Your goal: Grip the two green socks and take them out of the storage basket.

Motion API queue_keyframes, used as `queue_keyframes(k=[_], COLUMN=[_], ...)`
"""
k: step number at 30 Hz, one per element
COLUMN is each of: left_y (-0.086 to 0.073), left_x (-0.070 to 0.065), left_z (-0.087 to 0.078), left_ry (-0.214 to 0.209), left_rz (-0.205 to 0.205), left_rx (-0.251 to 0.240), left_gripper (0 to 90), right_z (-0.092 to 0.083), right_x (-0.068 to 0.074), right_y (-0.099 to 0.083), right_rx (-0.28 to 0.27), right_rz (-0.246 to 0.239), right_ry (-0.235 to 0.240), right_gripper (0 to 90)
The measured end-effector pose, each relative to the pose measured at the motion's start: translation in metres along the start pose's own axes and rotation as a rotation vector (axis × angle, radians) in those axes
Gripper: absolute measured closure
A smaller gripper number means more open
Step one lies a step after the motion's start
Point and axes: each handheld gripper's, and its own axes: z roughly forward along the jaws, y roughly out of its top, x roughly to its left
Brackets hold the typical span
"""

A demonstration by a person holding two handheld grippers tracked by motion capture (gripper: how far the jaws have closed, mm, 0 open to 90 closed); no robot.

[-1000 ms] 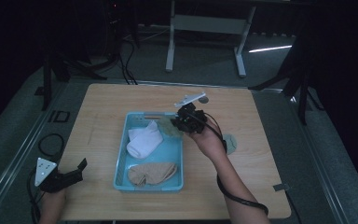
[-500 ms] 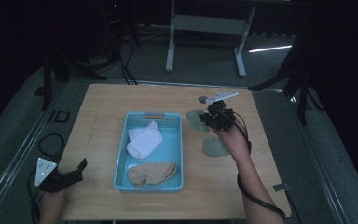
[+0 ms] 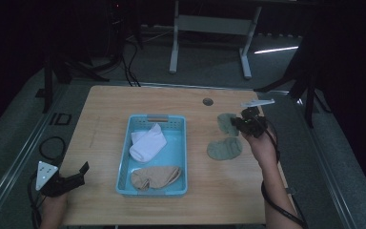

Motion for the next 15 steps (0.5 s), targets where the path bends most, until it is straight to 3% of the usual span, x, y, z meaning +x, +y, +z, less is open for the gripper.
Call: queue_keyframes(k=[10, 15], left_y=[0.0, 0.0], left_x=[0.0, 0.0], left_z=[0.0, 0.0], left_ry=[0.002, 0.001], left_rz=[0.003, 0.006], left_rx=[0.002, 0.004], left_gripper=[0.0, 0.0], right_z=[0.001, 0.008], right_x=[-0.041, -0.052], right_y=[-0.032, -0.05], right_rx=[0.004, 0.018], right_rz=[0.08, 0.094], right_ry=[-0.068, -0.107], right_gripper=[85.6, 85.6])
